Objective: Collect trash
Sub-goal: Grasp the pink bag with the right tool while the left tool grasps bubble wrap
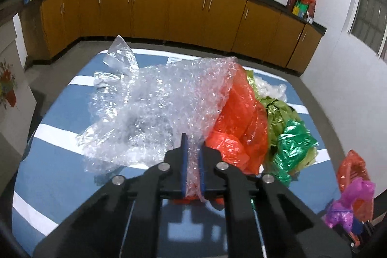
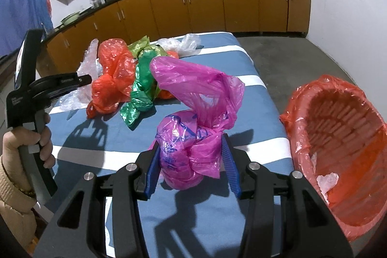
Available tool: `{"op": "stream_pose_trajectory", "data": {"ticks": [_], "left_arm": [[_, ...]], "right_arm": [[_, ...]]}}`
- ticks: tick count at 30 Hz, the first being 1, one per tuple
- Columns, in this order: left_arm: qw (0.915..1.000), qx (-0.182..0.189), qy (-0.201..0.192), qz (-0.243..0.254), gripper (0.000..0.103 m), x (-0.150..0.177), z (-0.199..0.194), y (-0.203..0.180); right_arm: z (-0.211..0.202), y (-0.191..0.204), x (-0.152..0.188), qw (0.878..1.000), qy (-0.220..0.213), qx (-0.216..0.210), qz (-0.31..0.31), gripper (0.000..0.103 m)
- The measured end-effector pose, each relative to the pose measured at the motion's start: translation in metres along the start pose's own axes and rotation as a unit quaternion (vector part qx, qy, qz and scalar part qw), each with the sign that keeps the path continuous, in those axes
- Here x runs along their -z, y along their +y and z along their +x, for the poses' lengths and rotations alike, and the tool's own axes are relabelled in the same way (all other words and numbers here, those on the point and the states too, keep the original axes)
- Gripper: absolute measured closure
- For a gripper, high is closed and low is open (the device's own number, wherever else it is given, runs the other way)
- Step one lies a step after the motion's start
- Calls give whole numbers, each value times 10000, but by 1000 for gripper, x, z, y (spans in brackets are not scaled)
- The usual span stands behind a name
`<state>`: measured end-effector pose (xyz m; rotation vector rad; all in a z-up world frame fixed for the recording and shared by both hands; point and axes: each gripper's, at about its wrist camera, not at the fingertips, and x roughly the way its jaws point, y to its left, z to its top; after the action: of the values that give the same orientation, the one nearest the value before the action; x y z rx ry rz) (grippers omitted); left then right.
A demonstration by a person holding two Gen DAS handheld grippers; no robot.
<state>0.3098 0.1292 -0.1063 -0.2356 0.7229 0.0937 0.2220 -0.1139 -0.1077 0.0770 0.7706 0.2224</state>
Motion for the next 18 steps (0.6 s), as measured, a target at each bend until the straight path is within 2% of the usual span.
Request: {"op": "stream_pose_trajectory", "data": {"ticks": [11,18], "left_arm": [[9980,304,-534,157,98,9,-76,12],[9944,576,-783,406,99,10,-125,1]], "right_arm": [[-32,0,-4,9994,-335,34,-28,56],[-50,-3,-5,9986,-523,57,-2,56]]}}
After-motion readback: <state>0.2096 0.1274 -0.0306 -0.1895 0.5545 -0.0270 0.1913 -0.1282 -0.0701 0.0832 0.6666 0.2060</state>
